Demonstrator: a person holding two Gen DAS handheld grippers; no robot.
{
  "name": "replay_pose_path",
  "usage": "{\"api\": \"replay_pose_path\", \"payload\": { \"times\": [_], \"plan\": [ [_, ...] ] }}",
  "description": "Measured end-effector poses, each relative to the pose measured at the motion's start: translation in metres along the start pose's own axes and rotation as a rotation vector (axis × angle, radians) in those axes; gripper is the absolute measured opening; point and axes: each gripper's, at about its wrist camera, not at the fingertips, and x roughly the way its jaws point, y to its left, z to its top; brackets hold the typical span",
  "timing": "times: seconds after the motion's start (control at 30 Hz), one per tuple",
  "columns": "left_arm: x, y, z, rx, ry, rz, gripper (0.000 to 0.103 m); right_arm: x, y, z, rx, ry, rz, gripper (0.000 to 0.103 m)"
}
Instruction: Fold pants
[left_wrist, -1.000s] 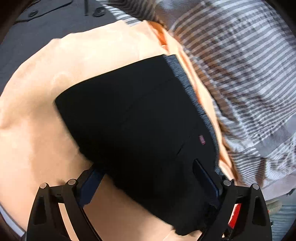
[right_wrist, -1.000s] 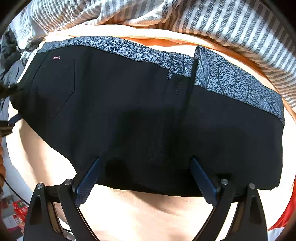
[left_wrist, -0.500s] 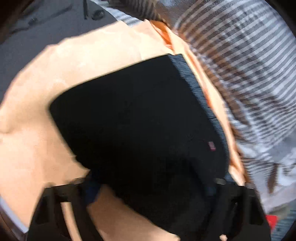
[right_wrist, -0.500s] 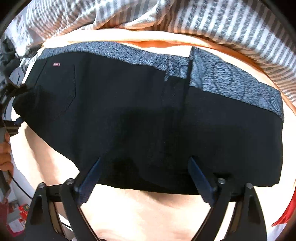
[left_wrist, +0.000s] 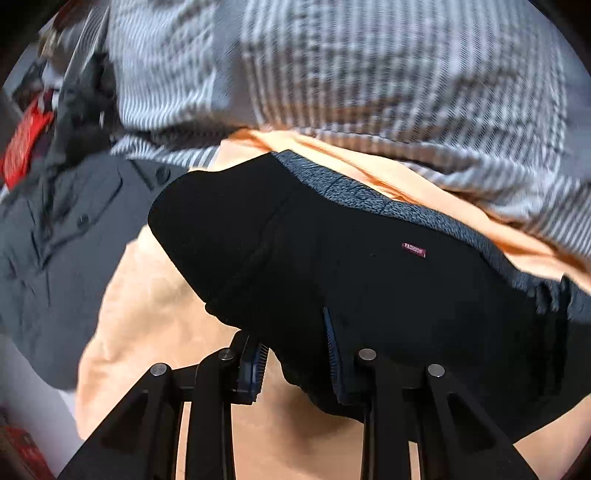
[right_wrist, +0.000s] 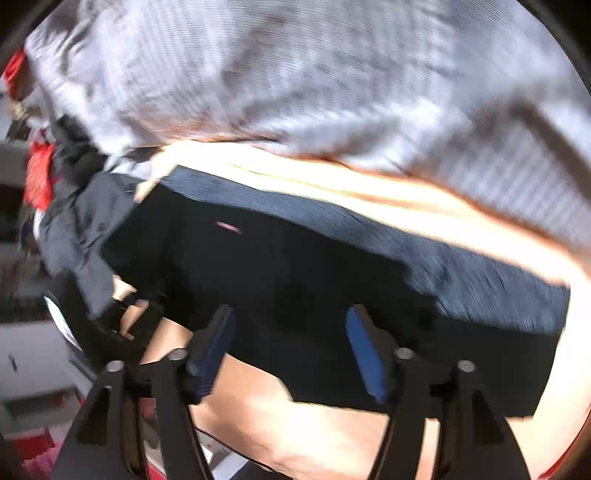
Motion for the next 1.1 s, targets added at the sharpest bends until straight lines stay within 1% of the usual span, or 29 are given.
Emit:
{"api": "replay_pose_path", "payload": {
  "times": [0.07,0.13,0.17,0.27,0.37,0.4,0.5,0.63,0.73,0.83,0.87,0.9,0.97,1.0,1.1],
  "plan": [
    [-0.001,-0.003,0.0,0.022,-0.011,0.009,0.03,0.001,0.026,0.024,-0.036,0.033,0.04,0.079],
    [-0.002,-0.003,0.001,0.036,-0.019,0.013,0.03,0.012,0.048,0.046,-0.071,0.073,0.067,0.08],
    [-0.003,-0.003,0.002,0.043,-0.022,0.015,0.03,0.02,0.067,0.053,-0.086,0.097,0.073,0.08],
    [-0.004,-0.006,0.0,0.066,-0.036,0.019,0.03,0.049,0.119,0.082,-0.16,0.194,0.069,0.081],
    [-0.005,-0.005,-0.001,0.074,-0.043,0.015,0.03,0.08,0.163,0.094,-0.254,0.276,0.042,0.083],
    [-0.006,-0.005,-0.001,0.074,-0.043,0.014,0.03,0.084,0.17,0.094,-0.271,0.289,0.034,0.084],
    [-0.007,-0.006,-0.003,0.077,-0.045,0.016,0.03,0.111,0.205,0.097,-0.344,0.377,-0.018,0.084],
    [-0.008,-0.005,-0.003,0.065,-0.052,0.015,0.03,0.145,0.234,0.099,-0.422,0.486,-0.107,0.084],
    [-0.007,-0.004,-0.004,0.054,-0.053,0.015,0.03,0.177,0.238,0.091,-0.445,0.595,-0.175,0.084],
    [-0.008,-0.004,-0.005,0.051,-0.06,0.018,0.03,0.192,0.238,0.084,-0.447,0.661,-0.166,0.083],
    [-0.008,-0.005,-0.005,0.055,-0.063,0.017,0.03,0.193,0.237,0.081,-0.466,0.669,-0.183,0.075],
    [-0.008,-0.006,-0.005,0.061,-0.064,0.017,0.03,0.194,0.235,0.078,-0.473,0.676,-0.181,0.048],
    [-0.01,-0.008,-0.005,0.07,-0.067,0.01,0.03,0.189,0.229,0.077,-0.451,0.663,-0.171,0.022],
    [-0.014,-0.01,-0.004,0.081,-0.079,0.006,0.03,0.18,0.224,0.078,-0.435,0.63,-0.154,0.019],
    [-0.029,-0.021,0.0,0.126,-0.118,-0.016,0.03,0.15,0.208,0.077,-0.434,0.532,-0.091,0.017]
  ]
}}
